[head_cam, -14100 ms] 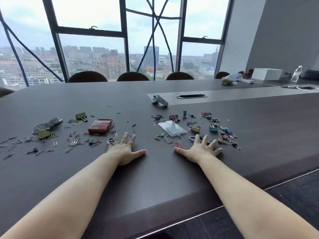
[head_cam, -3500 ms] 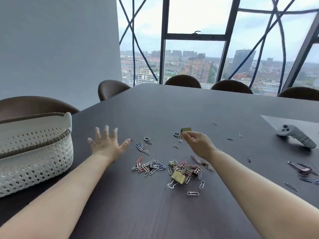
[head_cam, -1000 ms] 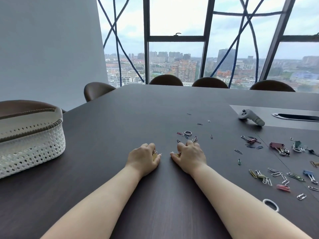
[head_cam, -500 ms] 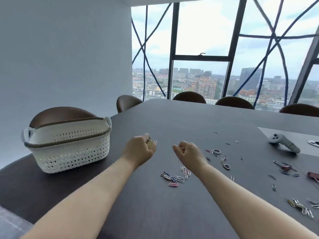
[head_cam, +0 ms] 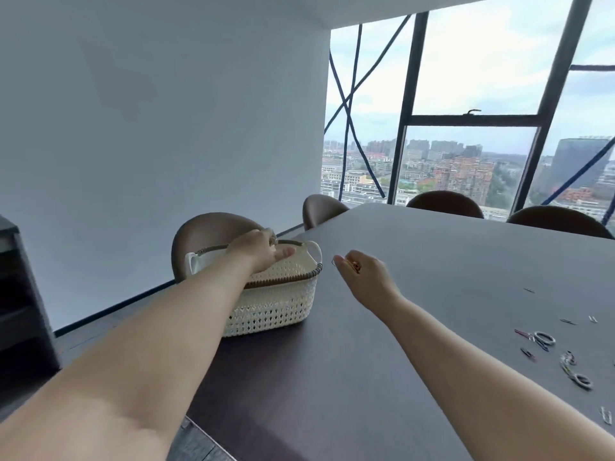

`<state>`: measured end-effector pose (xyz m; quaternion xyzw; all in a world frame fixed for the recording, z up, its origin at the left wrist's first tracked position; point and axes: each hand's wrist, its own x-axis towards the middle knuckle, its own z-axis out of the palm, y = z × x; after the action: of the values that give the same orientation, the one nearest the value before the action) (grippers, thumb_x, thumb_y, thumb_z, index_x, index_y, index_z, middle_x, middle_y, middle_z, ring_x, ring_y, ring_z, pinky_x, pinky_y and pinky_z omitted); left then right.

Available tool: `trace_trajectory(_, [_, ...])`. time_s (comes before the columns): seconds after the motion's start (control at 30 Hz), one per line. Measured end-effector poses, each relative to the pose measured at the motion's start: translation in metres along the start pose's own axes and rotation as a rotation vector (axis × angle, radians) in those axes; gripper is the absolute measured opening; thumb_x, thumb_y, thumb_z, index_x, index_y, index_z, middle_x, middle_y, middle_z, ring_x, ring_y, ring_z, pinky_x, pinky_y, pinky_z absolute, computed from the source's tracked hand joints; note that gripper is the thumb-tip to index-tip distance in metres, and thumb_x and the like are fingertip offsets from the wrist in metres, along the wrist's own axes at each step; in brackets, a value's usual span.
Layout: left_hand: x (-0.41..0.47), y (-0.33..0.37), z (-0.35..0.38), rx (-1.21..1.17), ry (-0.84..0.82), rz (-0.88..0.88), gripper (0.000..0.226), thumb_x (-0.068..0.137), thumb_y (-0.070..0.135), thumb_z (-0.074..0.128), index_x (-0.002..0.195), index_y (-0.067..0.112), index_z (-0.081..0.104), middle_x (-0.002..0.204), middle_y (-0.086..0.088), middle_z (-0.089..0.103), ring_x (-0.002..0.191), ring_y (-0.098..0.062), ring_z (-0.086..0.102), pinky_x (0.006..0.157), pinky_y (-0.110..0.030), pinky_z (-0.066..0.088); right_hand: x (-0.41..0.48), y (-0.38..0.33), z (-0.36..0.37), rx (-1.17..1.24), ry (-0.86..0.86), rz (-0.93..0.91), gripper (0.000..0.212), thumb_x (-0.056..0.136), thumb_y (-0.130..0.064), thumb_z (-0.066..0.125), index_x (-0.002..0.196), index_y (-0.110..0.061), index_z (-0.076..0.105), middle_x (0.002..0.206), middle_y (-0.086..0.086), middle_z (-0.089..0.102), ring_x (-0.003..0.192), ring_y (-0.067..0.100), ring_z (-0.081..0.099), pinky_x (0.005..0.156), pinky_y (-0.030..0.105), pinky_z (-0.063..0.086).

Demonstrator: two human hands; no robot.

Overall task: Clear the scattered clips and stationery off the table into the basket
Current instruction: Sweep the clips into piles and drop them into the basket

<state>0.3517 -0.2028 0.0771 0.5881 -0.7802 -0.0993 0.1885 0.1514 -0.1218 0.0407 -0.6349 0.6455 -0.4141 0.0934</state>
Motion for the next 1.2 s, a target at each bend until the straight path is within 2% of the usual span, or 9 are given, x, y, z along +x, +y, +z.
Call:
trace_trajectory(0.2, [0.01, -0.014, 0.007, 0.012, -0.172, -0.079, 0.09, 0.071, 0.085, 0.005, 0.14, 0.036, 0.034, 0.154, -0.003, 0.018, 0.142, -0.031, 0.008, 0.113, -0.055, 0.008, 0.009, -0.002, 0.006, -0.01, 0.02, -0.035, 0.04, 0.091, -0.042, 0.049, 0.058, -0.022, 0.041, 0.06, -0.005, 0.043, 0.057, 0.011, 0.039, 0.053, 0.027, 0.031])
trace_trajectory(0.3, [0.013, -0.019, 0.013, 0.004, -0.113, -0.031, 0.084, 0.081, 0.075, 0.004, 0.123, 0.024, 0.056, 0.142, -0.007, 0.039, 0.135, -0.028, 0.028, 0.109, -0.049, 0.022, 0.01, -0.005, 0.013, -0.017, 0.01, -0.059, 0.039, 0.091, -0.04, 0.049, 0.061, -0.016, 0.044, 0.06, -0.005, 0.042, 0.057, 0.011, 0.038, 0.054, 0.028, 0.031])
trace_trajectory(0.4, [0.014, -0.02, 0.014, 0.134, 0.02, 0.12, 0.042, 0.095, 0.047, 0.03, 0.086, 0.018, 0.059, 0.101, -0.008, 0.066, 0.093, -0.024, 0.057, 0.076, -0.032, 0.041, 0.007, -0.003, 0.02, -0.005, -0.006, -0.071, 0.038, 0.091, -0.04, 0.049, 0.07, -0.008, 0.051, 0.062, -0.004, 0.044, 0.059, 0.01, 0.039, 0.057, 0.026, 0.033])
trace_trajectory(0.5, [0.014, -0.024, 0.015, 0.166, 0.004, 0.196, 0.036, 0.092, 0.047, 0.045, 0.072, 0.019, 0.056, 0.072, 0.004, 0.063, 0.075, -0.017, 0.059, 0.069, -0.029, 0.042, 0.007, 0.0, 0.021, -0.001, -0.007, -0.065, 0.036, 0.091, -0.04, 0.049, 0.067, -0.014, 0.049, 0.063, -0.005, 0.045, 0.06, 0.008, 0.04, 0.056, 0.024, 0.033])
trace_trajectory(0.63, [0.002, -0.024, 0.005, -0.041, -0.11, 0.229, 0.053, 0.09, 0.06, 0.032, 0.074, 0.019, 0.061, 0.074, 0.005, 0.067, 0.073, -0.01, 0.062, 0.076, -0.029, 0.044, 0.01, 0.0, 0.021, 0.001, 0.011, -0.068, 0.034, 0.091, -0.04, 0.05, 0.065, -0.019, 0.047, 0.066, -0.004, 0.046, 0.06, 0.007, 0.041, 0.057, 0.023, 0.034])
trace_trajectory(0.73, [-0.018, -0.031, 0.006, 0.172, -0.171, 0.307, 0.047, 0.084, 0.064, 0.043, 0.066, 0.021, 0.049, 0.068, 0.007, 0.053, 0.067, -0.012, 0.05, 0.061, -0.028, 0.038, 0.013, -0.007, 0.021, 0.016, 0.043, -0.097, 0.034, 0.091, -0.04, 0.05, 0.066, -0.016, 0.048, 0.069, -0.001, 0.049, 0.062, 0.01, 0.042, 0.057, 0.022, 0.033])
trace_trajectory(0.83, [-0.035, -0.044, 0.022, 0.436, 0.037, 0.442, 0.041, 0.084, 0.056, 0.053, 0.075, 0.016, 0.049, 0.073, 0.004, 0.054, 0.073, -0.017, 0.054, 0.062, -0.03, 0.04, 0.016, -0.019, 0.021, 0.054, 0.055, -0.138, 0.035, 0.091, -0.039, 0.049, 0.07, -0.011, 0.051, 0.071, 0.0, 0.049, 0.066, 0.017, 0.044, 0.057, 0.027, 0.032])
trace_trajectory(1.03, [-0.041, -0.042, 0.04, 0.219, 0.238, 0.695, 0.065, 0.072, 0.072, 0.035, 0.077, 0.015, 0.064, 0.072, 0.004, 0.066, 0.069, -0.016, 0.062, 0.061, -0.034, 0.051, 0.024, -0.037, 0.009, 0.094, 0.07, -0.203, 0.032, 0.091, -0.04, 0.051, 0.063, -0.022, 0.049, 0.062, -0.007, 0.048, 0.061, 0.015, 0.046, 0.057, 0.029, 0.034])
trace_trajectory(1.2, [-0.058, -0.025, 0.049, 0.176, 0.454, 0.891, 0.046, 0.072, 0.069, 0.047, 0.07, 0.028, 0.068, 0.061, 0.014, 0.067, 0.054, -0.002, 0.061, 0.049, -0.013, 0.045, 0.024, -0.036, -0.005, 0.069, 0.025, -0.265, 0.033, 0.09, -0.039, 0.052, 0.062, -0.022, 0.047, 0.061, -0.009, 0.045, 0.059, 0.013, 0.043, 0.06, 0.031, 0.034])
